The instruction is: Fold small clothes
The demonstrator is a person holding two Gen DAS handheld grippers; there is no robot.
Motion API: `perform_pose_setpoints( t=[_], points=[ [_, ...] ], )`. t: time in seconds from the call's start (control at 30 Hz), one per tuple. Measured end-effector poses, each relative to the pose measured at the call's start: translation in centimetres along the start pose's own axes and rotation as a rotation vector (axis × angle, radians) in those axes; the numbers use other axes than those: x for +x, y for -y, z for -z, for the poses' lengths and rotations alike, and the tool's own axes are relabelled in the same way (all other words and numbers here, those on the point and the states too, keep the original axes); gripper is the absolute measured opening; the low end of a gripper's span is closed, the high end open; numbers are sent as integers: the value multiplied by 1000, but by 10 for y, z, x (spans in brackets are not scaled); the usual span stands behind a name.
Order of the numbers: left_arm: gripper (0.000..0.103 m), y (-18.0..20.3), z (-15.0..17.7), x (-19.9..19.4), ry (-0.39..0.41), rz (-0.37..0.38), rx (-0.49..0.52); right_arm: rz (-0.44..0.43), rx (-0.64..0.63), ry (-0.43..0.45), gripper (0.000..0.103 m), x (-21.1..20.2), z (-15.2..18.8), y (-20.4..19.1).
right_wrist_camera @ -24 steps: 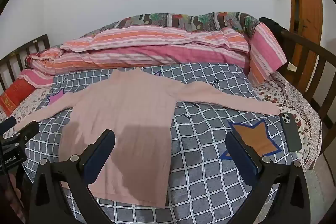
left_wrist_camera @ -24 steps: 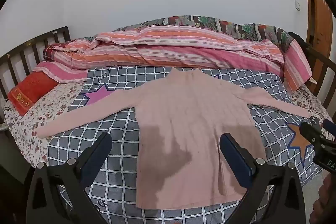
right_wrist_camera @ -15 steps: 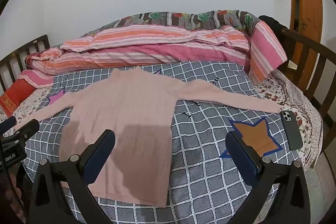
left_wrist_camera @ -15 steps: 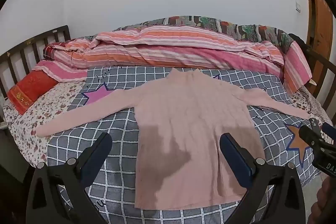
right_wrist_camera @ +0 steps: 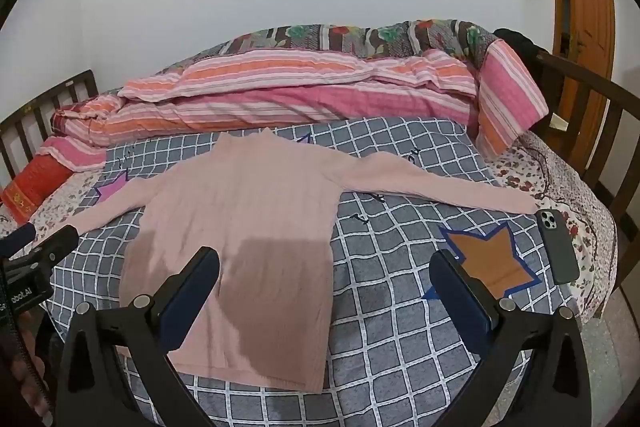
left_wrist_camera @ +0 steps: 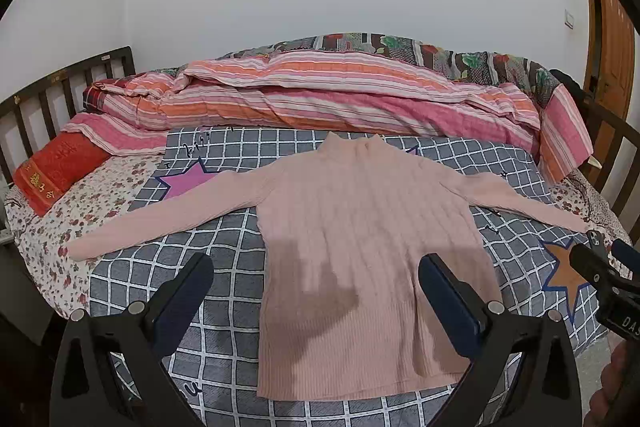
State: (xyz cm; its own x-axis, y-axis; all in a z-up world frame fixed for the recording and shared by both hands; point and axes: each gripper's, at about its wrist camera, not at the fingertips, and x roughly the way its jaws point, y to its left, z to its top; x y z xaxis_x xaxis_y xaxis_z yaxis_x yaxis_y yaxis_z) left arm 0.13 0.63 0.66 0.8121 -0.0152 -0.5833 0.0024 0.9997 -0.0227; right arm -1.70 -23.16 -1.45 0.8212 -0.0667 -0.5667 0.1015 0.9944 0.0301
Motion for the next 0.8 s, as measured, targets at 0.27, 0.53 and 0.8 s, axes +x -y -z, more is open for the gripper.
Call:
perform_pose_setpoints(
  t=[0.27, 0.53, 0.8],
  points=[
    [103, 2, 0, -2, -1, 0, 5, -6, 4, 4, 103, 0, 1, 0],
    [103, 4, -2, -2, -1, -2, 4, -7, 1, 10, 103, -2, 0, 0],
    [103, 6, -4, -4, 1, 1, 4, -9, 8, 6, 103, -1, -1, 2]
  ],
)
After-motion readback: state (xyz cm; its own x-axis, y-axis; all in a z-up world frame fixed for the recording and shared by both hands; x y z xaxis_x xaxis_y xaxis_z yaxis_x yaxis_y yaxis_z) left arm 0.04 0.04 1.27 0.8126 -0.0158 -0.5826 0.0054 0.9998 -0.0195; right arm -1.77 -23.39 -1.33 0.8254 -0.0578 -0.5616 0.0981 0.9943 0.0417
